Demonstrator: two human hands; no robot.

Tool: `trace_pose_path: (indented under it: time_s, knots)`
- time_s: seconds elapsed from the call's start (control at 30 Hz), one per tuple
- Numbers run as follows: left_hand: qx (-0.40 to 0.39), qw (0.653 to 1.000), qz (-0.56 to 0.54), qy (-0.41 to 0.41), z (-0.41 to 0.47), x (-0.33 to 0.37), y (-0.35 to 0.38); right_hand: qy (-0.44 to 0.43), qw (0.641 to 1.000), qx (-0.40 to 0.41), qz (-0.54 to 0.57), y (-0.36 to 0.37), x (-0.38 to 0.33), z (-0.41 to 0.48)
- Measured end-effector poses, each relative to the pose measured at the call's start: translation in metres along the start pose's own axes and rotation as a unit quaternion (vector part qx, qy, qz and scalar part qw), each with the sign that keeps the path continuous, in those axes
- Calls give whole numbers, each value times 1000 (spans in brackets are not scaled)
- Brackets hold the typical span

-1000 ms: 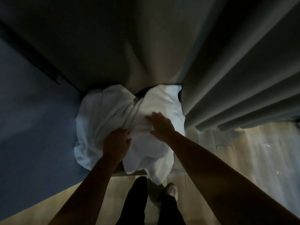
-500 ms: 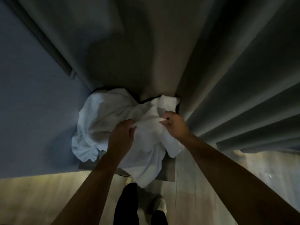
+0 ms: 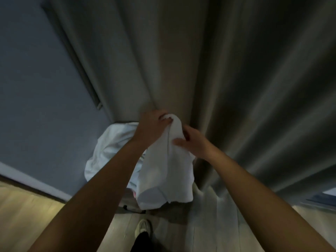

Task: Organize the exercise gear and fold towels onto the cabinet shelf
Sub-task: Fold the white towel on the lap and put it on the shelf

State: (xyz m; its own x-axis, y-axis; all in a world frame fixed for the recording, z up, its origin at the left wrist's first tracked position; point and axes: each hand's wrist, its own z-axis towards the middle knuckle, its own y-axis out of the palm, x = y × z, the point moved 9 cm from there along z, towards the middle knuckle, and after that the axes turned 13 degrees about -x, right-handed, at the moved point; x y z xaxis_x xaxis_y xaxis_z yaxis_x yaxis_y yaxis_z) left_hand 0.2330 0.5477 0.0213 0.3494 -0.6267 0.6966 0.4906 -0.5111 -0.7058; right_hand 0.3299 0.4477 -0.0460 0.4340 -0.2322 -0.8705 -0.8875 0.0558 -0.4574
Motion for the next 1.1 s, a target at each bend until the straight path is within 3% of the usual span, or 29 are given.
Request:
trace_pose_path:
  time_s: [0.13, 0.23, 0.33, 0.47, 0.6, 0.8, 0.93, 1.1]
  knots:
    - [-25, 997, -66, -15, -5, -11, 17, 5, 994, 108, 28, -23, 3, -20]
    - [-147, 972, -175, -58, -15, -52, 65, 21, 991, 121, 44, -38, 9, -36]
    - [-264, 945, -171, -94, -27, -84, 115, 28, 990, 132, 50, -57, 12, -46]
    - [-314, 936, -122, -106, -21, -104, 156, 24, 987, 146, 69, -77, 12, -56]
    - [-282, 948, -113, -91, 1, -112, 167, 45, 979, 184, 72, -100, 17, -74]
    - [-159, 975, -144, -55, 25, -75, 121, 58, 968, 234, 63, -129, 19, -109]
    - [-37, 983, -170, 60, 39, -22, 61, 29, 953, 293, 64, -154, -3, -125]
    - [13, 978, -170, 117, 44, 37, -3, -3, 949, 313, 28, -169, -40, -130]
